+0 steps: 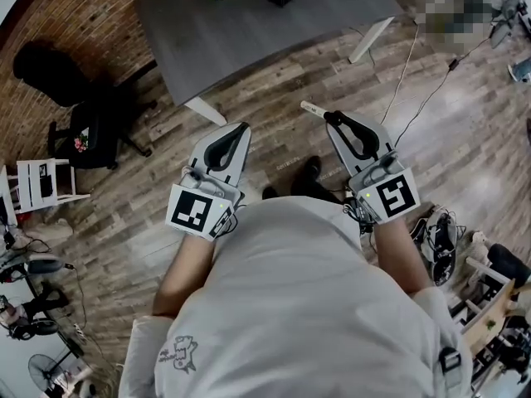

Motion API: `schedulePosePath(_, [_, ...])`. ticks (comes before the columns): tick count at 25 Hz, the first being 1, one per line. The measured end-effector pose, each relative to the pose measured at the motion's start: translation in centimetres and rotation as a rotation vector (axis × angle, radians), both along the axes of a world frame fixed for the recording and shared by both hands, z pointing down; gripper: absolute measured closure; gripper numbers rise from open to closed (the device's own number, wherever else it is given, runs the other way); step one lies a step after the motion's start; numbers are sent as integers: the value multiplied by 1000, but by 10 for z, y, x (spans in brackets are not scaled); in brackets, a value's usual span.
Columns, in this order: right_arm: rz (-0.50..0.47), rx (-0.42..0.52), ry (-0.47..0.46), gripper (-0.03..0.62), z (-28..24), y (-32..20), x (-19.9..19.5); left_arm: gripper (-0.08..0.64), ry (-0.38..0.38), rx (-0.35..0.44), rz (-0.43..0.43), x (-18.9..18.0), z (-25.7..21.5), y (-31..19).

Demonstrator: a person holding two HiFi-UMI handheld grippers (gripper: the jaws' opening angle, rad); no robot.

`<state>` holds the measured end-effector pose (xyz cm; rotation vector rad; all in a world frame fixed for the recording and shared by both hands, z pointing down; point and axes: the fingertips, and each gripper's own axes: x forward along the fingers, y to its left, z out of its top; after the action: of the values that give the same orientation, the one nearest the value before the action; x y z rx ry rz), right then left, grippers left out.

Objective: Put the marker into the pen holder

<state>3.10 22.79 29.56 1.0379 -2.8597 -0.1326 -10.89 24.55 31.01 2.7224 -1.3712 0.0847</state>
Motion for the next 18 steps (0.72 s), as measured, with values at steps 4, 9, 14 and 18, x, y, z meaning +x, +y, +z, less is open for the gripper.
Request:
schedulePosePath(4, [-11,-15,-20,515,5,-25,19,549,-3,-7,13,22,4,-29])
schedulePosePath(9, [-21,-9,-14,515,8,-60,47,549,0,2,27,53,4,-68])
schedulePosePath(14, [-25,-30,-24,515,9,-101,83,549,-3,-10,19,86,9,-111])
schedulePosePath(18, [-28,-43,-17,515,13,-128,114,549,-4,-31,7,109,16,-138])
